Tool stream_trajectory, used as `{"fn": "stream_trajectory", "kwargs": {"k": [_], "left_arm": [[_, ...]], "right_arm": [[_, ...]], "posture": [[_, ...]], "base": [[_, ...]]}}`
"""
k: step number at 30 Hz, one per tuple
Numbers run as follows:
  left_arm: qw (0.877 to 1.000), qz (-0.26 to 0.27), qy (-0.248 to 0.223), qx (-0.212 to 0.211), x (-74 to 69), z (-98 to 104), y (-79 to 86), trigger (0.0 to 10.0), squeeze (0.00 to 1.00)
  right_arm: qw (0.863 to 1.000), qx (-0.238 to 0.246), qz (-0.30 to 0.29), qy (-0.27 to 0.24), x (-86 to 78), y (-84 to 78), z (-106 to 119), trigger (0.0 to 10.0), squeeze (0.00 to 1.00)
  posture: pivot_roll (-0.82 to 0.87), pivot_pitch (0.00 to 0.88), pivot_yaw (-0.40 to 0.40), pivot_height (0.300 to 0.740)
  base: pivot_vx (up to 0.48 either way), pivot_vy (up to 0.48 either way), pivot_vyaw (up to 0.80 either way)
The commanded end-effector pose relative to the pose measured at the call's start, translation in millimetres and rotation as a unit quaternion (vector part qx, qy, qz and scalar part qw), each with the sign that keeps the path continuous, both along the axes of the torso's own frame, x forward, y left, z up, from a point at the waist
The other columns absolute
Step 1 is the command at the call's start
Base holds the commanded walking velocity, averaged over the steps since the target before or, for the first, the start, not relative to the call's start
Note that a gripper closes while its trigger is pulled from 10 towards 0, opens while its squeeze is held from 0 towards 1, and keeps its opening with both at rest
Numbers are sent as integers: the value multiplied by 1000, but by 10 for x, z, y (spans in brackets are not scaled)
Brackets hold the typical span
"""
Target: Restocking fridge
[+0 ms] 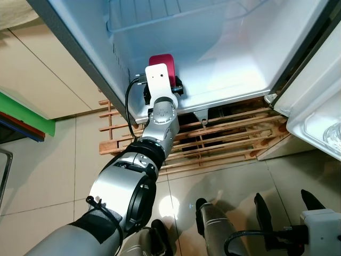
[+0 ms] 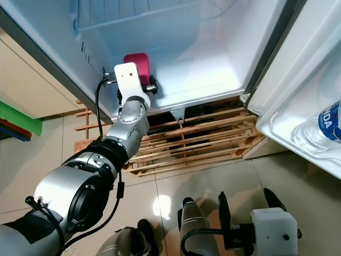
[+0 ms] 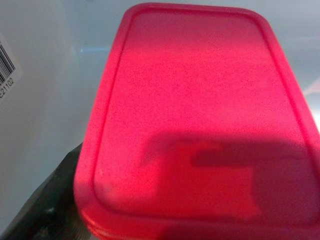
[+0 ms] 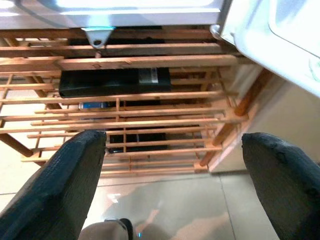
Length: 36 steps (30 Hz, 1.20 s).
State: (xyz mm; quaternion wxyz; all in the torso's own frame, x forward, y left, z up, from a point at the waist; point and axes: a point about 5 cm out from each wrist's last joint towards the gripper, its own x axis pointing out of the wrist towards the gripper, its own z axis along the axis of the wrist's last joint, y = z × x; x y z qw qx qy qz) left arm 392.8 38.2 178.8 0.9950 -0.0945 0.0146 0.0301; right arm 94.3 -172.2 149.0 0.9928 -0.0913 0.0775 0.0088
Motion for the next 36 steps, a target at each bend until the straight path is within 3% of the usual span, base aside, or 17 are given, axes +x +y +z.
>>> {"fn": "stream_trajectory", "kwargs": {"k": [1,5,14,21,27,29,32,33,36], "left_arm": [[999,-38,15,-7,-98,-51,-285,10000,1000],[999,-26,21,-26,-76,-41,-234,10000,1000],[999,-28,29,-25,-39,-60,-122,10000,1000],[998,-29,38,-37,15,-46,14,10000,1000],[995,-81,44,-35,-44,-126,-99,10000,1000],[990,-122,53,-44,-82,-178,-178,10000,1000],[985,-164,41,-48,-115,-224,-139,10000,1000],[982,-176,39,-49,-128,-242,-118,10000,0],[978,-201,20,-42,-156,-246,-16,10000,0]], "right_arm": [[1000,5,0,24,-1,-29,-84,10000,47],[1000,5,5,8,169,-77,-141,10000,51],[1000,16,20,-11,446,-101,-257,10000,43],[998,16,40,-35,805,-113,-320,10000,51],[997,18,55,-51,1016,-62,-350,10000,47],[996,19,60,-56,1080,-36,-359,10000,47],[996,20,63,-60,1133,-14,-384,10000,43],[996,21,63,-61,1140,-8,-393,10000,51],[996,23,62,-66,1174,1,-404,10000,51]], "posture": [[-417,228,123,740],[-389,168,120,740],[-326,61,114,740],[-267,0,106,740],[-228,0,109,740],[-215,0,114,740],[-204,0,124,740],[-204,0,124,740],[-192,0,131,740]], "base": [[0,0,0],[0,0,0],[0,0,0],[0,0,0],[0,0,0],[0,0,0],[0,0,0],[0,0,0],[0,0,0]]}}
